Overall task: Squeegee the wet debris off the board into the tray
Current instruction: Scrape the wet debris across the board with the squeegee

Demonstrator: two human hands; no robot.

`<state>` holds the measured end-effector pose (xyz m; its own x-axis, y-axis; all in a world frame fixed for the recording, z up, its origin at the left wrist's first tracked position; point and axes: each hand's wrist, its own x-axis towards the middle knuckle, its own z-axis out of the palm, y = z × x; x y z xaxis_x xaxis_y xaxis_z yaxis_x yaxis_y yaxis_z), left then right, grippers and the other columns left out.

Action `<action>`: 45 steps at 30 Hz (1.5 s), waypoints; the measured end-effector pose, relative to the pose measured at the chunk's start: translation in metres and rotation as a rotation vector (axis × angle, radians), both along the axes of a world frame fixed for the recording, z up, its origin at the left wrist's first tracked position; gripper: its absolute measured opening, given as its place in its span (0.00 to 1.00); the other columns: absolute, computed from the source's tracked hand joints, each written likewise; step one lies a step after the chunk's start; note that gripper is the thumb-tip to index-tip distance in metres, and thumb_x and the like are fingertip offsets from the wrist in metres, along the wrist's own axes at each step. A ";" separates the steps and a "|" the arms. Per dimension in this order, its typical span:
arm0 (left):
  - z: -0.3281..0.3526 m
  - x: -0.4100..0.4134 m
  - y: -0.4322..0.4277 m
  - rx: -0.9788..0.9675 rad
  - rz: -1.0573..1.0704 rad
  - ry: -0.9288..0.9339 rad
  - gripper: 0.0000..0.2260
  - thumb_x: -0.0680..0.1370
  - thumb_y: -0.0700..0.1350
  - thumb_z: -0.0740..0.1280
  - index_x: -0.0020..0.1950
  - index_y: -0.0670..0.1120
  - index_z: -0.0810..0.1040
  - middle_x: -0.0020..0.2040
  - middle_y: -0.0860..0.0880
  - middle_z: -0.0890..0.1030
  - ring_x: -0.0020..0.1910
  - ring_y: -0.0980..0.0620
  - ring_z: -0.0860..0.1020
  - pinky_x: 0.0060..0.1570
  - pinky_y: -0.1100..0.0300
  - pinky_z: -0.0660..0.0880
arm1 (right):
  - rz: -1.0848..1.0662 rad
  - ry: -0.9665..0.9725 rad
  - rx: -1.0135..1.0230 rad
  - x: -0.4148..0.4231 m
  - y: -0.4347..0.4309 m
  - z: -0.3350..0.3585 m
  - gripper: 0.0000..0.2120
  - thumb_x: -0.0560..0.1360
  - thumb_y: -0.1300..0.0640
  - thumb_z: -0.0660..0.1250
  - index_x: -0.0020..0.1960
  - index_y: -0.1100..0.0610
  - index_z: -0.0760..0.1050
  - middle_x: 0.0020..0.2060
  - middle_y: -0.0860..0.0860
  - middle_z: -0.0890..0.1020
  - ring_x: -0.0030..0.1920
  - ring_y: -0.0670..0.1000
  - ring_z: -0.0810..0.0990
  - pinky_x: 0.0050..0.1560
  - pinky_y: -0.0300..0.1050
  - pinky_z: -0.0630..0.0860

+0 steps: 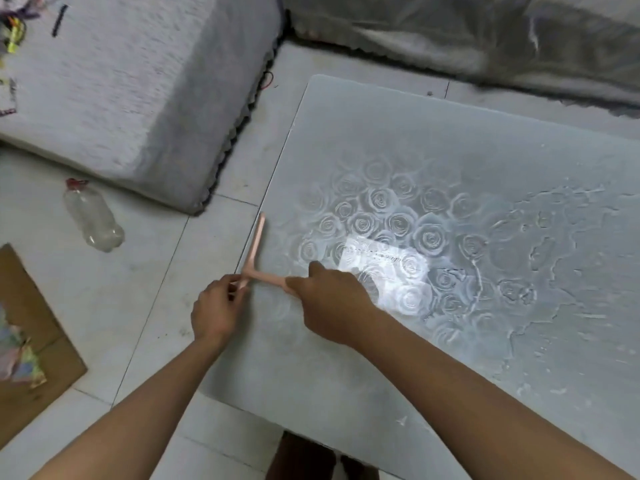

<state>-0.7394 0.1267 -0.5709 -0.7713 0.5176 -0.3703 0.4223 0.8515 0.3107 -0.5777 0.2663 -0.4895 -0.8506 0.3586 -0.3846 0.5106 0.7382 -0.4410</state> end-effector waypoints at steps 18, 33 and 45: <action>-0.017 0.092 0.099 0.090 -0.213 -0.377 0.10 0.78 0.52 0.66 0.54 0.50 0.82 0.49 0.48 0.84 0.49 0.46 0.81 0.45 0.55 0.74 | -0.173 -0.253 0.210 0.070 0.047 0.059 0.19 0.78 0.55 0.58 0.65 0.39 0.71 0.42 0.49 0.73 0.43 0.56 0.79 0.36 0.46 0.69; -0.022 0.001 0.004 -0.010 -0.057 0.014 0.08 0.78 0.46 0.65 0.54 0.46 0.80 0.47 0.45 0.79 0.46 0.42 0.78 0.41 0.54 0.70 | -0.110 -0.178 -0.084 -0.016 -0.025 0.020 0.25 0.73 0.67 0.56 0.68 0.52 0.66 0.45 0.55 0.65 0.36 0.57 0.69 0.36 0.45 0.66; -0.012 0.157 0.098 -0.007 -0.409 -0.332 0.10 0.78 0.50 0.65 0.57 0.49 0.80 0.53 0.47 0.81 0.54 0.46 0.77 0.53 0.55 0.71 | -0.274 -0.466 0.159 0.130 0.033 0.060 0.20 0.81 0.54 0.54 0.69 0.35 0.64 0.38 0.45 0.67 0.34 0.49 0.71 0.28 0.37 0.62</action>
